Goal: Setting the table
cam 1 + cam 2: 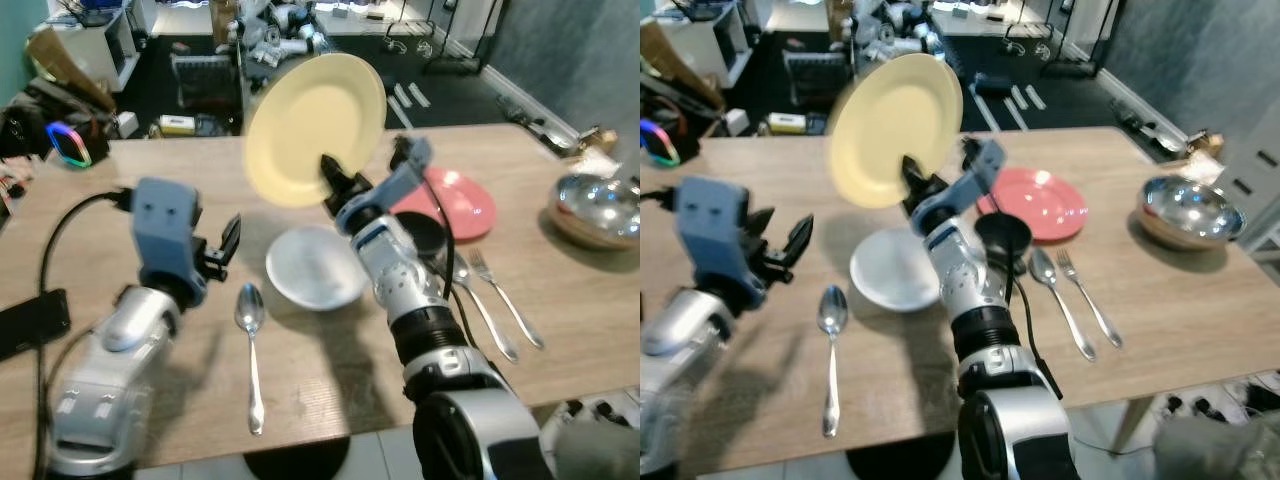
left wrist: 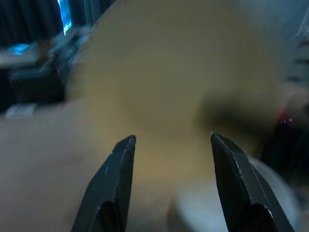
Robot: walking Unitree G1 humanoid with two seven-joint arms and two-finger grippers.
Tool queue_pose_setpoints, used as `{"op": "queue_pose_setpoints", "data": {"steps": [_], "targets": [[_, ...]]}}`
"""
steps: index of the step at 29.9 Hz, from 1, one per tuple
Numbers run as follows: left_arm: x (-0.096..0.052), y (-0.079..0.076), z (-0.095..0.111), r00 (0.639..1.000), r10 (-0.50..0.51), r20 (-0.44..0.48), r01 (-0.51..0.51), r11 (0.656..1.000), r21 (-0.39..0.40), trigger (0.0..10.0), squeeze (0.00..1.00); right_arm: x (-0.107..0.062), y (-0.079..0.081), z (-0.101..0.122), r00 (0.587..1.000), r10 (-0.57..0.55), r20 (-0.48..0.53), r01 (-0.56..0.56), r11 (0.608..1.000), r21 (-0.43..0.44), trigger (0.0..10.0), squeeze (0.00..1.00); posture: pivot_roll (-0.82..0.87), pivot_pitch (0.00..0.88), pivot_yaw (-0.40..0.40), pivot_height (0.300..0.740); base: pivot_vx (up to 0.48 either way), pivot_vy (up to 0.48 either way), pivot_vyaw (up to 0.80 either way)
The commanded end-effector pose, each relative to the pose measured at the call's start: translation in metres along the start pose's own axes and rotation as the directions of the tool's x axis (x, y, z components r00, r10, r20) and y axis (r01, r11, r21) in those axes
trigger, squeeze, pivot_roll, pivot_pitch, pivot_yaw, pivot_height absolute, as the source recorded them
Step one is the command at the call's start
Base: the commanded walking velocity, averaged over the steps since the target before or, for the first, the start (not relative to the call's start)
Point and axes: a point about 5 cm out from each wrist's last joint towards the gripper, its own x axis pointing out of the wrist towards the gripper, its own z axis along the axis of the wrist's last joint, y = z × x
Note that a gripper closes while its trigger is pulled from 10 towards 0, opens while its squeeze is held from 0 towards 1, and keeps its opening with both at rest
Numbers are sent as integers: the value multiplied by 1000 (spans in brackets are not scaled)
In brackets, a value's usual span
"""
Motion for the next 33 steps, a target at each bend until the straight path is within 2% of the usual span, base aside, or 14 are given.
{"op": "queue_pose_setpoints", "data": {"steps": [1,5,9,13,15,17,20,24,26,27,28,30,31,33], "targets": [[2,2,2,1000,6,7,-6,1000,-2,10000,0,5,29,-14,998,70,11,-70,996,62,10000,0,137,58,13,740,0,0,0],[10,11,-1,997,82,8,-82,997,10,10000,0,-10,-5,31,991,-37,130,42,998,-41,10000,0,98,48,28,740,0,0,0],[17,12,-1,995,98,17,-98,995,4,10000,0,-31,-39,75,956,-155,249,183,978,-96,10000,0,80,40,39,740,0,0,0],[18,13,-1,996,86,5,-86,996,-8,10000,0,-57,-57,96,927,-237,292,288,947,-145,10000,0,73,37,46,740,0,0,0],[18,14,-2,996,89,-3,-89,996,-9,10000,0,-76,-78,107,889,-333,316,400,899,-177,10000,0,67,36,51,740,0,0,0],[18,14,-3,996,91,-4,-91,996,-7,10000,0,-81,-83,109,878,-352,324,422,889,-179,10000,0,67,36,51,740,0,0,0],[19,14,-4,996,93,-7,-93,996,-4,10000,0,-103,-103,124,835,-422,354,511,834,-211,10000,0,66,36,56,740,0,0,0],[19,14,-5,995,94,-10,-94,996,-3,10000,0,-118,-113,136,802,-458,383,556,806,-201,10000,0,65,36,57,740,0,0,0],[19,15,-7,995,97,-19,-97,995,-2,10000,0,-150,-133,154,717,-547,431,651,747,-135,10000,0,54,37,63,740,0,0,0],[19,15,-7,995,97,-19,-97,995,-2,10000,0,-150,-133,154,717,-547,431,651,747,-135,10000,0,54,37,63,740,0,0,0],[19,15,-8,995,97,-22,-97,995,-2,10000,0,-161,-139,159,684,-578,445,680,726,-102,10000,0,53,37,63,740,0,0,0],[19,14,-10,995,95,-32,-95,995,-4,10000,0,-202,-162,154,562,-701,439,785,619,-16,10000,0,46,39,67,740,0,0,0],[19,14,-10,995,95,-32,-95,995,-4,10000,0,-202,-162,154,562,-701,439,785,619,-16,10000,0,46,39,67,740,0,0,0],[20,14,-12,995,94,-38,-94,996,-3,10000,0,-219,-170,144,526,-743,415,815,580,5,10000,0,41,41,70,740,0,0,0]]}}
